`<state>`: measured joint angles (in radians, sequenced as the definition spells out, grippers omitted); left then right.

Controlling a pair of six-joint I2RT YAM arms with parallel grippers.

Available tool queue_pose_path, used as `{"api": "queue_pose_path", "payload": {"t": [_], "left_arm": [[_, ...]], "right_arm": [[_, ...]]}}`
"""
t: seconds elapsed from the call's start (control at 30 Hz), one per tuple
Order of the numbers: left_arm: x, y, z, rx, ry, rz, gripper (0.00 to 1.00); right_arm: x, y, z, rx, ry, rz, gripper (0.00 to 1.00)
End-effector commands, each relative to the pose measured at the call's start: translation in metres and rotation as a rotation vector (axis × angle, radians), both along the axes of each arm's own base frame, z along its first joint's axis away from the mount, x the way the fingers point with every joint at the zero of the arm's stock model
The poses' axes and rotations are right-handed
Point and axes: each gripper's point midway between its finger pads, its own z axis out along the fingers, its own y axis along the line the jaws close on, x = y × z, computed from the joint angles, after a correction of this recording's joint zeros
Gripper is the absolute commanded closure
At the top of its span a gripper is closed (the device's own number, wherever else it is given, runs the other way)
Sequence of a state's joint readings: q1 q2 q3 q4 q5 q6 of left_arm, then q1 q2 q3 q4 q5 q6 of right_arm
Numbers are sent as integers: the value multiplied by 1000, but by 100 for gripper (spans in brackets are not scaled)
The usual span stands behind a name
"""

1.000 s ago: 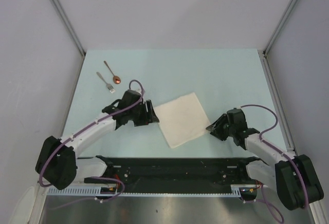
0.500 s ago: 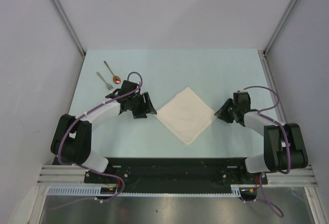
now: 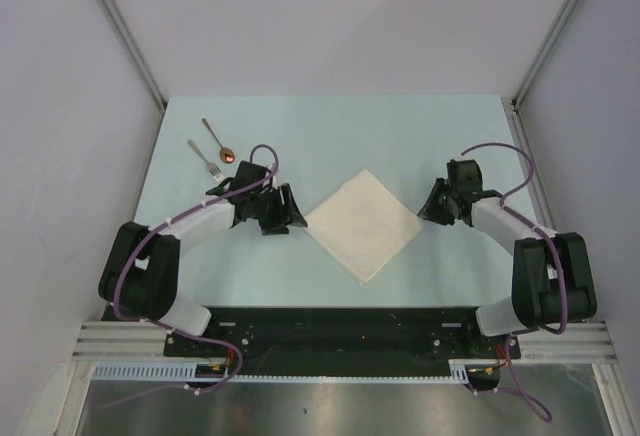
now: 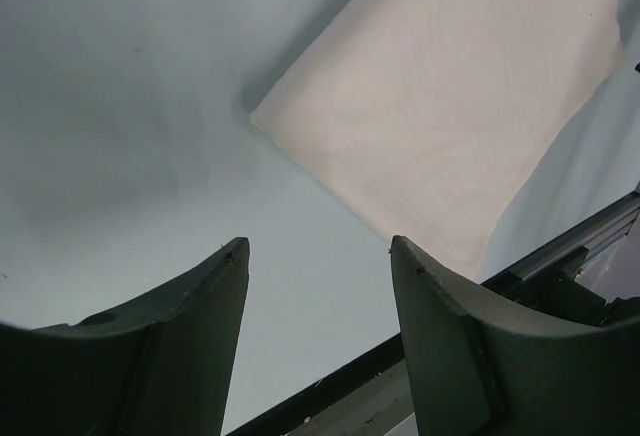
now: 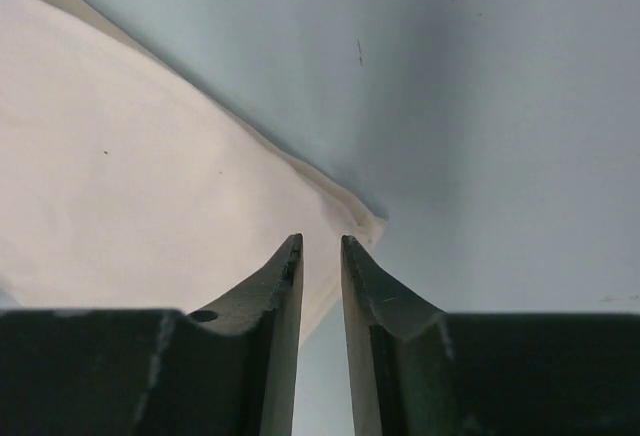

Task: Fold the napkin into a case and place the utensils inside
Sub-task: Pick up the top corner of the square-folded napkin from the center of the board.

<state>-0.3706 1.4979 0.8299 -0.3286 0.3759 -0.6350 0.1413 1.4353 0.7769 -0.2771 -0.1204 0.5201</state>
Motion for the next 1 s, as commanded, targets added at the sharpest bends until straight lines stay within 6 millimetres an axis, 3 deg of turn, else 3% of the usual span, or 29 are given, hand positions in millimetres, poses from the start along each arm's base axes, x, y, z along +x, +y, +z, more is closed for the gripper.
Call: {"api": "queue_pose_path", "payload": {"t": [0.0, 0.4, 0.6, 0.97], "left_arm": [[3, -4, 13, -37, -51, -28, 36], [5, -7, 14, -54, -52, -35, 37], [5, -8, 13, -59, -49, -37, 37], [3, -7, 11, -53, -49, -40, 37]], "right_arm": [[3, 2, 0, -49, 6, 30, 70], [0, 1, -15, -80, 45, 37, 70], [5, 1, -13, -80, 21, 45, 68], [12, 6, -18, -75, 27, 64, 78]]}}
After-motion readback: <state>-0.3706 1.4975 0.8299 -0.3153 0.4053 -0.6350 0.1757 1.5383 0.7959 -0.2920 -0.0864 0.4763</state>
